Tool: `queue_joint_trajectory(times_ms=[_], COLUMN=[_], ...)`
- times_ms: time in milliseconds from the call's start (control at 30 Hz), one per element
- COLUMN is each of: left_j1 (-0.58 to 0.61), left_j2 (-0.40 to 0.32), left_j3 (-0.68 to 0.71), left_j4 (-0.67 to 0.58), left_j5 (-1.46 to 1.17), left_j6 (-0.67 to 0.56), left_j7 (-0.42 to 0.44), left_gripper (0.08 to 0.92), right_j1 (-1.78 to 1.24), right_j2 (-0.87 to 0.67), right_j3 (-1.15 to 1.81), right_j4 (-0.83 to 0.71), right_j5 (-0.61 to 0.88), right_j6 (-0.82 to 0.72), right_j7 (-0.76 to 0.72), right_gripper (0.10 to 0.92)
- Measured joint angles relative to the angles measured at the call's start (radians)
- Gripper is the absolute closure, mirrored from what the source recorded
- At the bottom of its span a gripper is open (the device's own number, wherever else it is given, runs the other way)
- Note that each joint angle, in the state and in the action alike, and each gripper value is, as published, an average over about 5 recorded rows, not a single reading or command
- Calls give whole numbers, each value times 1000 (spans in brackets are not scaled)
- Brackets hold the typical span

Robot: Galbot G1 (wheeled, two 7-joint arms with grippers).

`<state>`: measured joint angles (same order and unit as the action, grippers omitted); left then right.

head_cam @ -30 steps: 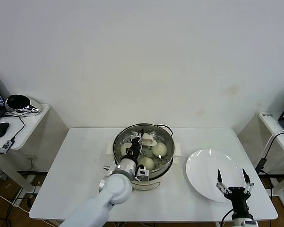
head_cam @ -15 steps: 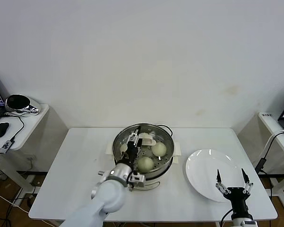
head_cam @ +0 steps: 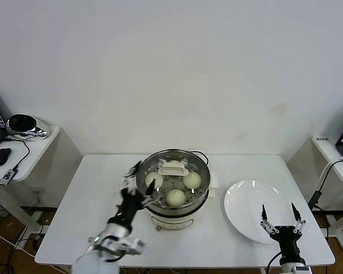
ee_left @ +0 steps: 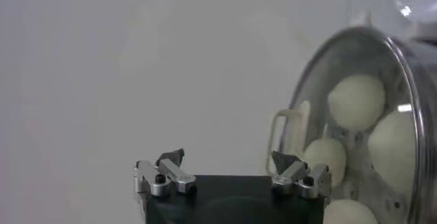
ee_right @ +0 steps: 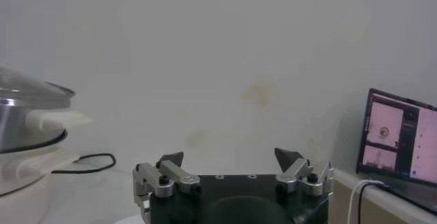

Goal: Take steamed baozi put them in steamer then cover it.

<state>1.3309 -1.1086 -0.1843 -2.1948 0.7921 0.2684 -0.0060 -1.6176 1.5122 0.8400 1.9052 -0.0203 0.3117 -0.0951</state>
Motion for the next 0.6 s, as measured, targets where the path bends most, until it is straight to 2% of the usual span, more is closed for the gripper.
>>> queue_joint_trajectory(times_ms=[267, 433, 600], left_j1=[259, 364, 431], left_j2=[-41, -74, -106], left_j3=[-228, -291, -324], left_j4=[14, 47, 96], left_j5=[-499, -740, -875], left_j6=[-176, -232, -286], left_j7=[-121, -160, -165], left_gripper=[177, 177, 177], right_j1=[-29, -57, -87], right_j2=[-23, -50, -75], right_j3=[-30, -57, -80], right_j4=[-3, -6, -3], right_j5=[28, 66, 106], right_j6=[0, -14, -25], right_j7=[-15, -29, -41], right_gripper=[203, 203, 203])
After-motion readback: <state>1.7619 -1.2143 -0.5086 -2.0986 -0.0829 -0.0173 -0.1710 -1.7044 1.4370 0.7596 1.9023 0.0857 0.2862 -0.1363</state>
